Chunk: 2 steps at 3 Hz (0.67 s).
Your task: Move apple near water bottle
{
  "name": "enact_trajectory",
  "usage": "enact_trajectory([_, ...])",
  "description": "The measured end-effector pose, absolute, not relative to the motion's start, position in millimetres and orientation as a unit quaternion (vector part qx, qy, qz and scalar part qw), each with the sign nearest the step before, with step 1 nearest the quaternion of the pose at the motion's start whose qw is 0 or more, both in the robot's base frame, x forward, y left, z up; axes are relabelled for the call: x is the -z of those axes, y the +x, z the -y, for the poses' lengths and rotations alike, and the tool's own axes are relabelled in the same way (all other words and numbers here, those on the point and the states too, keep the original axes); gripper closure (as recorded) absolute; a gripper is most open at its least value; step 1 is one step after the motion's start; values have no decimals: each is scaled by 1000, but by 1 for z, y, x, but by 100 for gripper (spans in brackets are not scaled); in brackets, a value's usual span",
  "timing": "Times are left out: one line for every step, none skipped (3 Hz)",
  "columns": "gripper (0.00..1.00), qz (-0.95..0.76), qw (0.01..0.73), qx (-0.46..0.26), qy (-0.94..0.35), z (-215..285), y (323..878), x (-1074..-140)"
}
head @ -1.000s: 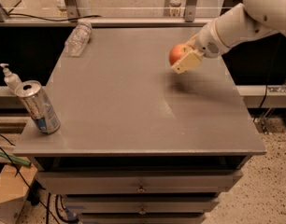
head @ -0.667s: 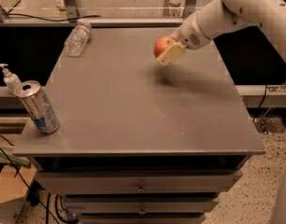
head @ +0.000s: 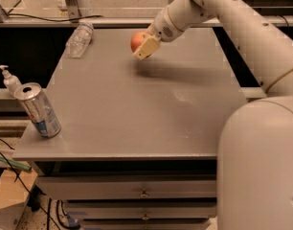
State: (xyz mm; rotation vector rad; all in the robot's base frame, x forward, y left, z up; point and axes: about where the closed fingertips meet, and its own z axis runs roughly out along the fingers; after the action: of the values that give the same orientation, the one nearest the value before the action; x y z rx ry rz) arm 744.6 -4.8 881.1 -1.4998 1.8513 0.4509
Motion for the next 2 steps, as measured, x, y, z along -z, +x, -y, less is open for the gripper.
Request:
enact_trajectory([100, -701, 352, -196, -588, -33, 761, -876])
enact_trajectory([100, -687, 359, -218, -592, -66, 771, -871])
